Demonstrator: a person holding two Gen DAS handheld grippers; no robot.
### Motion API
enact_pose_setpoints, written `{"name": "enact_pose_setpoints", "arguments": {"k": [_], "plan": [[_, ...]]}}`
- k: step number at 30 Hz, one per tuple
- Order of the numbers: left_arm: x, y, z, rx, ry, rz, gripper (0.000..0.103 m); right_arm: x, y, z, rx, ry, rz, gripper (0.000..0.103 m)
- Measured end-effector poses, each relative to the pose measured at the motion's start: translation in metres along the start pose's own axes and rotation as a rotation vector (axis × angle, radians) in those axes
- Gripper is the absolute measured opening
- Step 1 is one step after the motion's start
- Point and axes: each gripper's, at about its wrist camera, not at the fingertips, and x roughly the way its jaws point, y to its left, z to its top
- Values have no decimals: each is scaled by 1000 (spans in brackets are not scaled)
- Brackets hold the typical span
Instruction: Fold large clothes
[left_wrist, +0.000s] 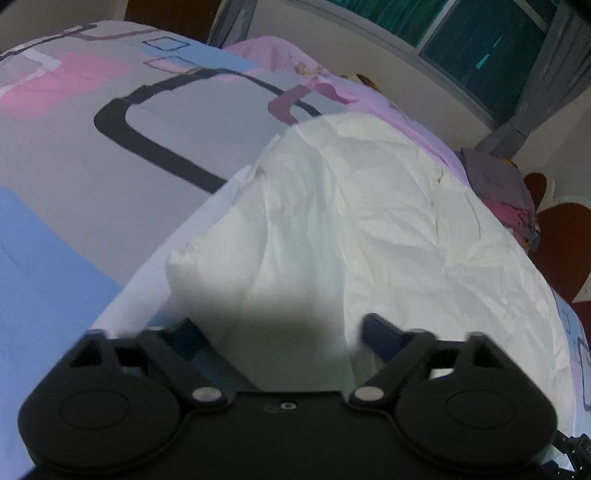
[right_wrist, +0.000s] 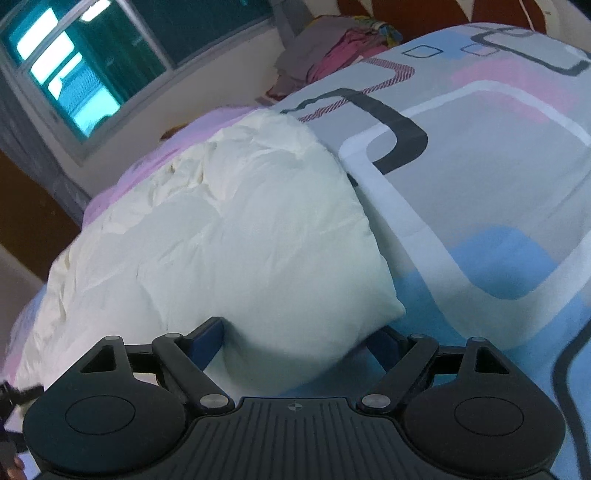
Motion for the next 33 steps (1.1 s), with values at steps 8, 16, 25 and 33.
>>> {"name": "enact_pose_setpoints", "arguments": {"k": [8, 16, 25, 33], "plan": [[-5, 4, 6, -60, -19, -17, 38, 3, 2, 13, 70, -31, 25, 41], [-26, -4, 8, -24, -38, -42, 21, -14, 10, 19, 42, -41, 48, 27], [-73, 13, -10, 26, -21, -78, 20, -62, 9, 1, 17, -36, 55, 25], [-138, 48, -56, 42, 20, -113, 20, -131, -6, -47, 32, -8, 55, 25]]}}
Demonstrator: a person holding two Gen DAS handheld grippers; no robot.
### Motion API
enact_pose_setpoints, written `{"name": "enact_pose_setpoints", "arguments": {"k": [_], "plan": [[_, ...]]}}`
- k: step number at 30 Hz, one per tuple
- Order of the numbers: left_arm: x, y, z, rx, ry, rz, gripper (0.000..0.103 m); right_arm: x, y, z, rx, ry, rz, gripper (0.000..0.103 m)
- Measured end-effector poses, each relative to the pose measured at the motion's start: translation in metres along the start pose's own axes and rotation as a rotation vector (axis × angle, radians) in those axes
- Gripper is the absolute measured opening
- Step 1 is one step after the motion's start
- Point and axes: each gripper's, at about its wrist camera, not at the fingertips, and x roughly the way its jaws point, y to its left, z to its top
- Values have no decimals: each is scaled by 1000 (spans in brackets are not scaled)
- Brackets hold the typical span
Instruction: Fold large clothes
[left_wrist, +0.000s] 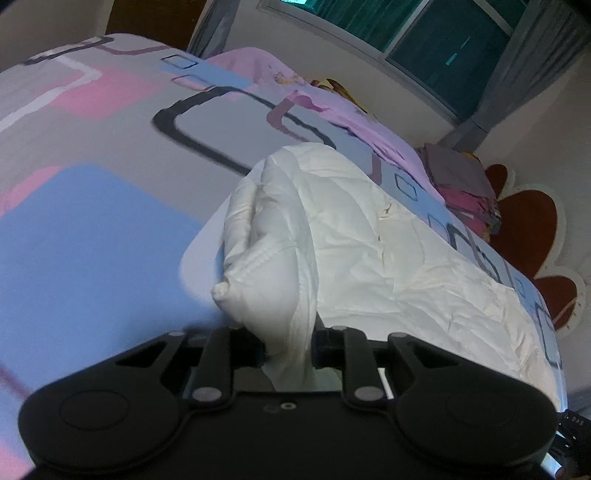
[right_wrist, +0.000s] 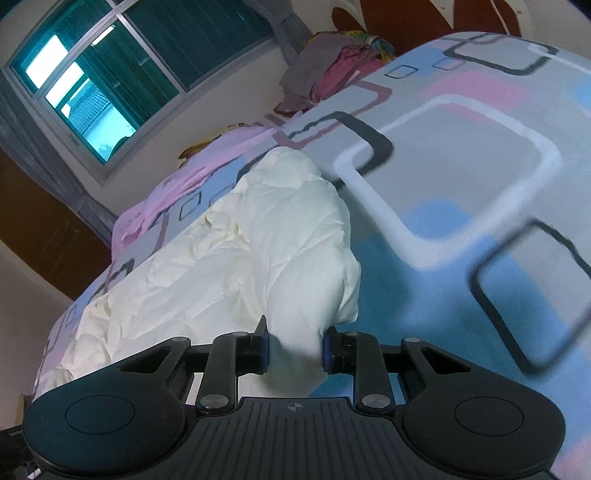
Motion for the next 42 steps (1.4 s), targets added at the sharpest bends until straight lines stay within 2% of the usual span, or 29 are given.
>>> {"name": "enact_pose_setpoints", "arguments": {"k": [10, 17, 21, 23, 24, 27, 29, 30, 36, 39, 42], "plan": [[-75, 45, -82, -3, 52, -13, 20, -78, -26, -79, 22, 53, -15, 25], [-98, 60, -109, -20, 60, -23, 20, -110, -40, -104, 40, 59, -20, 25], [-97, 67, -117, -19, 66, -15, 22, -114, -45, -112, 40, 63, -14, 26], [-90, 66, -117, -9, 77, 11, 28, -113, -47, -114, 37, 58, -23, 29], [-89, 65, -115, 2, 79, 20, 30, -116, -49, -117, 37, 50, -31, 34], [-94, 59, -118, 61, 57, 66, 44, -123, -52, -118, 28, 25, -53, 46], [-104, 62, -121, 72, 21, 106, 70, -131, -58, -118, 44, 7, -58, 49], [-110, 64, -121, 79, -10, 126, 73, -135, -60, -119, 49, -1, -63, 49], [-145, 73, -105, 114, -160, 204, 74, -160, -58, -115, -27, -130, -199, 49], [-145, 54, -93, 174, -197, 178, 74, -165, -35, -107, -118, -207, -185, 49], [-128, 23, -83, 246, -196, 122, 74, -147, -1, -100, -206, -228, -147, 49]]}}
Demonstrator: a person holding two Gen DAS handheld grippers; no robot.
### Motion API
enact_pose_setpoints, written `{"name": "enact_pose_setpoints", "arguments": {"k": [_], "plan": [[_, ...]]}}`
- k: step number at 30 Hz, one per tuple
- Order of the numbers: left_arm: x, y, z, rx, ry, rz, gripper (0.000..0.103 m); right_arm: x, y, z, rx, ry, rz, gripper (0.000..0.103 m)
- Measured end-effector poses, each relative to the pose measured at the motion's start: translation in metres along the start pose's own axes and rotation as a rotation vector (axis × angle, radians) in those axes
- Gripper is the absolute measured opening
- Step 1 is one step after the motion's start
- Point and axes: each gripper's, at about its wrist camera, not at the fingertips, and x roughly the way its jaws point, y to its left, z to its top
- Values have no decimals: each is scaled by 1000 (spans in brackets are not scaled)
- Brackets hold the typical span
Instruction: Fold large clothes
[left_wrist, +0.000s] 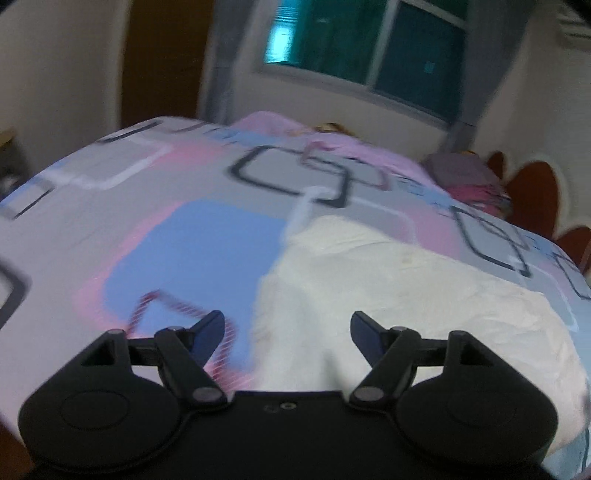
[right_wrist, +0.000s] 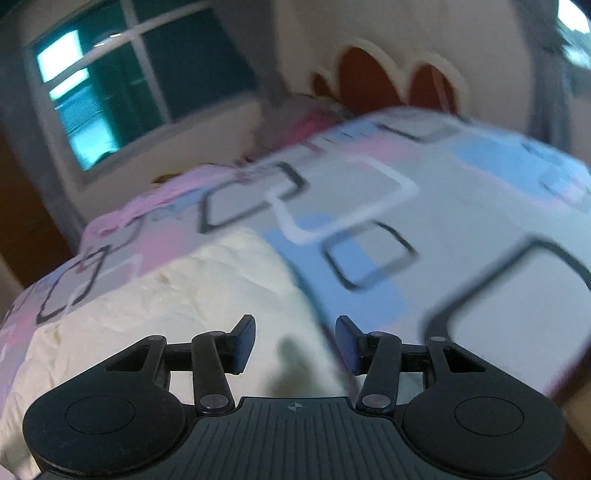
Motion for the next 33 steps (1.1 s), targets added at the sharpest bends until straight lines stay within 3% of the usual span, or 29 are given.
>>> {"name": "enact_pose_setpoints", "arguments": {"k": [4, 9, 15, 22, 28, 31, 33], "plan": [[35, -45, 10, 44, -24, -64, 74, 39, 55, 5, -78, 0, 93, 49], [96, -87, 11, 107, -44, -22, 73, 93, 113, -2, -190, -4, 148, 49], [139, -77, -1, 131, -36, 100, 74, 153, 132, -17, -281, 4, 85, 49], [160, -73, -11, 137, -29, 134, 80, 206, 123, -35, -349, 39, 3, 49], [174, -74, -9, 127, 4, 137, 84, 216, 121, -44, -383, 38, -18, 49], [164, -74, -4, 157, 27, 144, 83, 194, 121, -27, -325, 61, 18, 49], [150, -69, 1, 126, 40, 131, 83, 170, 123, -19, -310, 27, 76, 49]]}}
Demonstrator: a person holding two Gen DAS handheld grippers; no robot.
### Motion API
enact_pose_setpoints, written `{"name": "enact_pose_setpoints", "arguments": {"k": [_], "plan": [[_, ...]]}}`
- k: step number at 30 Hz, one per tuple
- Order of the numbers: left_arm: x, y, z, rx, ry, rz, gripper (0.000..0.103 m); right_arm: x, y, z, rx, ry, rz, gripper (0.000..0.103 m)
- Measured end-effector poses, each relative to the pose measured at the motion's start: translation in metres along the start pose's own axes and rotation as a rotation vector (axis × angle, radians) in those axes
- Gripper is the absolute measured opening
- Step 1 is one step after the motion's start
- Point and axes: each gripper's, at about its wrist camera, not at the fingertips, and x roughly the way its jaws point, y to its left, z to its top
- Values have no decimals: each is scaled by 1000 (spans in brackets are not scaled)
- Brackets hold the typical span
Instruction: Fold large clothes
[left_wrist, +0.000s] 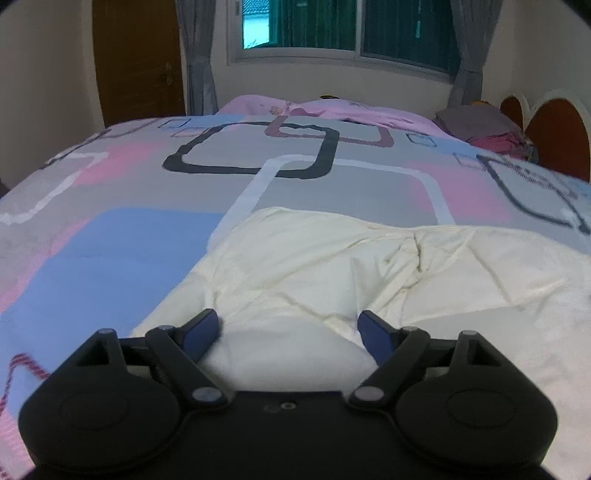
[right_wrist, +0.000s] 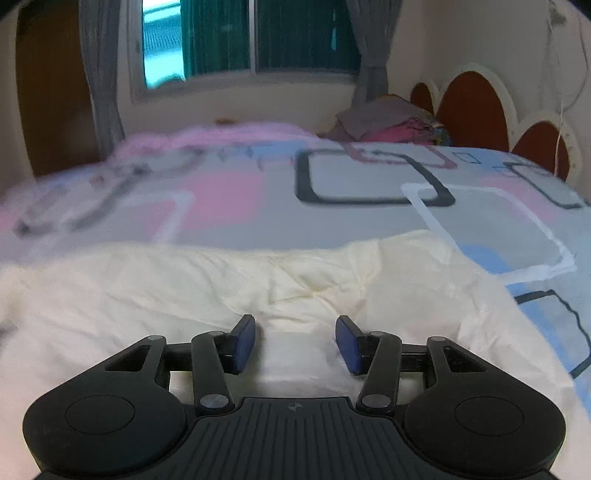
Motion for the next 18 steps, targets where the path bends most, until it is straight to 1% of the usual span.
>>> {"name": "enact_pose_setpoints", "arguments": {"k": [3, 5, 8, 9, 15, 18], "plan": [[-25, 13, -1, -61, 6, -32, 86, -30, 15, 1, -22, -18, 72, 49], [-43, 20, -5, -82, 14, -47, 88, -41, 28, -4, -65, -16, 93, 49], [-65, 33, -13, -108, 35, -66, 89, -51, 45, -14, -100, 1, 127, 49], [-74, 38, -17, -119, 45, -80, 89, -52, 51, -17, -108, 6, 133, 49], [-115, 73, -43, -180, 98, -98, 91, -51, 71, -32, -116, 38, 146, 49], [-130, 92, -61, -242, 144, -103, 91, -47, 77, -37, -110, 59, 143, 49]]}}
